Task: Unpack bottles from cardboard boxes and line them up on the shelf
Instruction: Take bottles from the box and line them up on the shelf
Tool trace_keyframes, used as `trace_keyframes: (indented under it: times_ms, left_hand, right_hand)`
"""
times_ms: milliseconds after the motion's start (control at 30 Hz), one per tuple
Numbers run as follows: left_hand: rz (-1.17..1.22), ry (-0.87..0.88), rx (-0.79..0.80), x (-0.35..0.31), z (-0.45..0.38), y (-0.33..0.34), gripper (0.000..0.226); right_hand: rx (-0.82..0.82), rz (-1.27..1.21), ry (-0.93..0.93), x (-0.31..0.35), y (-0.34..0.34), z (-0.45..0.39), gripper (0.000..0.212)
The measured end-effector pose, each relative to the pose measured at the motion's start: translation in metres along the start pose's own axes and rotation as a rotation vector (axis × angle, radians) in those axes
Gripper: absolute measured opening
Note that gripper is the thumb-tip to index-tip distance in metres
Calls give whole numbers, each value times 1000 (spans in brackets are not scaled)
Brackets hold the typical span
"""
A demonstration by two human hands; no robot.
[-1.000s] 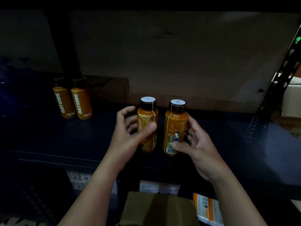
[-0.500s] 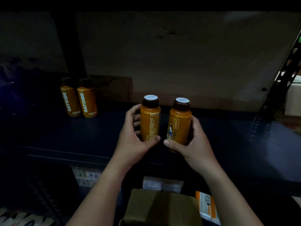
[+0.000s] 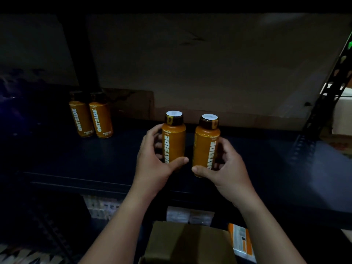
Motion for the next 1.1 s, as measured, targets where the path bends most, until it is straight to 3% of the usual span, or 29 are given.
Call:
trace_keyframes:
  times_ms: [133,267,467,633,867,1100]
  left_hand:
    - [22,13,-2,-1,1,0,98]
    - [52,3,43,-2,1,-4,97]
    - [-32,54,-54,0,4,0,95]
    - [-86,78,-110,3,5,3,94]
    - [-88,-13,-152,7,-5,-3,82]
    - [-195,-94,-189,21,-47,-50,84]
  right_hand:
    - [-64,46,-17,2,4,1,92]
    - [10,7,4,2,2,1,96]
    - [-27,40,23,6,3,2,82]
    - [-52,84,20,8,4,3,87]
    - [-97,188,32,13,16,0,88]
    - [-73,323,41,29,58,-30,86]
Point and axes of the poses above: each hand's wrist, its own z-axis away from the middle knuckle, its own y-axis out of the palm, x = y × z, the point moved 3 cm from there along -z, towards the middle knuckle, and after that the axes turned 7 degrees about z, right-handed, at the moved point
